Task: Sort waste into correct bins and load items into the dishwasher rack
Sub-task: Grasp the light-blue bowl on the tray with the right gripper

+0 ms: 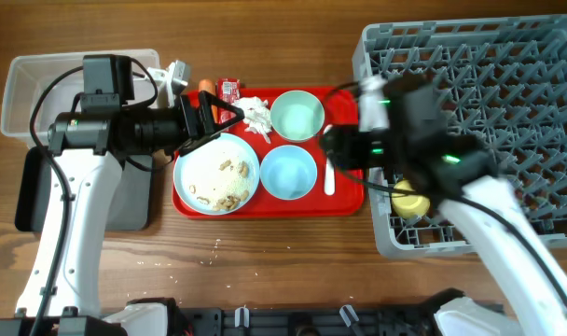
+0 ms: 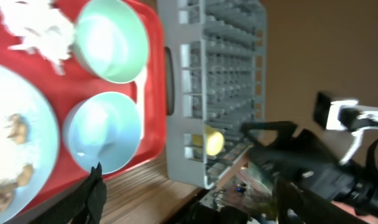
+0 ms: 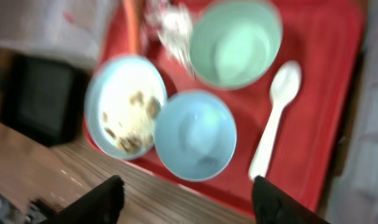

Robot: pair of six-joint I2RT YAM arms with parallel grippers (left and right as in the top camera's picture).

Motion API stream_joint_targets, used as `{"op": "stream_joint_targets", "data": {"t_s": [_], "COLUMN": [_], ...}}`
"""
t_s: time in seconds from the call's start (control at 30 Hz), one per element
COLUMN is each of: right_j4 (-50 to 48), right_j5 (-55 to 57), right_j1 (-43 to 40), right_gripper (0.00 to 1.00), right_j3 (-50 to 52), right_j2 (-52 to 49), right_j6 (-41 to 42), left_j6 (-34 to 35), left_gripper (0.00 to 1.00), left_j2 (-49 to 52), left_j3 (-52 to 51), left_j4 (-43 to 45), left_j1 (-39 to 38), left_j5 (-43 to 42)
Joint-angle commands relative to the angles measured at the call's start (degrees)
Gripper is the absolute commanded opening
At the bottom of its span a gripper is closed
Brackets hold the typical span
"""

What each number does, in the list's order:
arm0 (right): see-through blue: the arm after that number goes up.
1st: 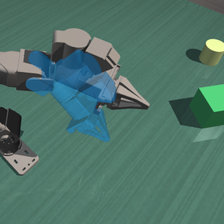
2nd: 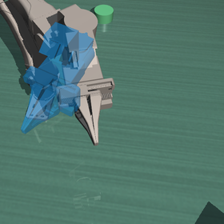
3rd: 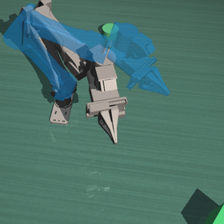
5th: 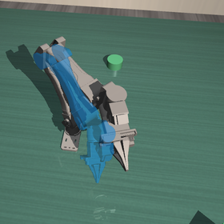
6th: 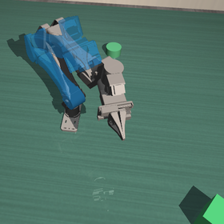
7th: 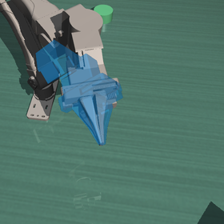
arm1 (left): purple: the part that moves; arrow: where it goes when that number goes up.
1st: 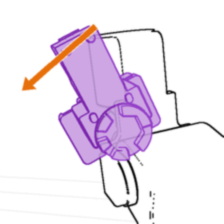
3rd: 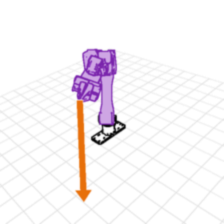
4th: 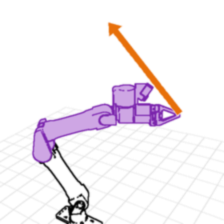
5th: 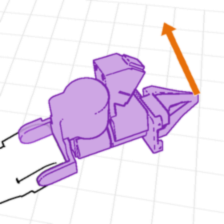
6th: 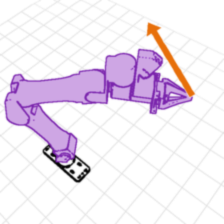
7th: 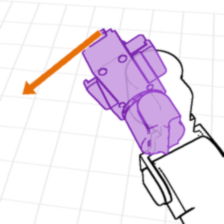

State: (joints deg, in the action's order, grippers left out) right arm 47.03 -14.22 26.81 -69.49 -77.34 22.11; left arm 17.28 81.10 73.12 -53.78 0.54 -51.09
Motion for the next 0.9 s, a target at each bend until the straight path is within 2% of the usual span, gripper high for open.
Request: {"op": "stream_joint_targets", "data": {"t_s": [0.0,0.1,0.13,0.2,0.23,0.33,0.5,0.63,0.67,0.7,0.87], "right_j4": [0.8,0.2,-1.1,-3.6,-4.2,-5.4,-5.8,-6.1,-6.8,-7.5,-7.9], "right_j5": [8.0,7.6,6.5,5.6,5.6,5.2,5.1,5.2,5.2,5.4,6.3], "right_j1": [3.5,3.6,3.6,3.6,3.6,3.6,3.6,3.6,3.6,3.6,3.6], "right_gripper": [0.63,0.58,0.57,0.55,0.48,0.43,0.24,0.23,0.18,0.04,0.04], "right_j3": [-0.3,-0.3,-0.3,-0.3,-0.3,-0.3,-0.3,0.6,1.5,2.4,2.3], "right_j2": [-10.1,-18.3,-21.2,-25.1,-26.6,-29.2,-29.7,-30.3,-30.4,-30.5,-30.2], "right_j6": [6.3,7.0,5.7,1.9,1.9,1.9,0.8,-3.6,-4.2,-5.8,-6.9], "left_j6": [5.7,12.5,14.1,14.7,14.7,14.7,14.7,14.7,14.7,14.7,14.7], "left_gripper": [0.88,0.93,0.98,1.0,1.0,1.0,1.0,1.0,1.0,1.0,1.0], "left_j2": [-4.7,-9.2,-11.1,-13.4,-14.2,-14.7,-13.9,-13.9,-13.9,-13.9,-13.9], "left_j3": [0.1,0.1,0.1,0.1,0.1,0.1,0.1,0.1,0.1,0.1,0.1], "left_j4": [-2.6,-6.4,-7.4,-7.4,-7.3,-7.3,-6.5,-6.5,-6.5,-6.5,-6.5], "left_j1": [1.6,1.7,1.7,1.7,1.7,1.7,1.7,1.7,1.7,1.7,1.7], "left_j5": [17.3,35.5,41.3,46.2,47.5,47.6,47.6,47.6,47.6,47.6,47.6]}}
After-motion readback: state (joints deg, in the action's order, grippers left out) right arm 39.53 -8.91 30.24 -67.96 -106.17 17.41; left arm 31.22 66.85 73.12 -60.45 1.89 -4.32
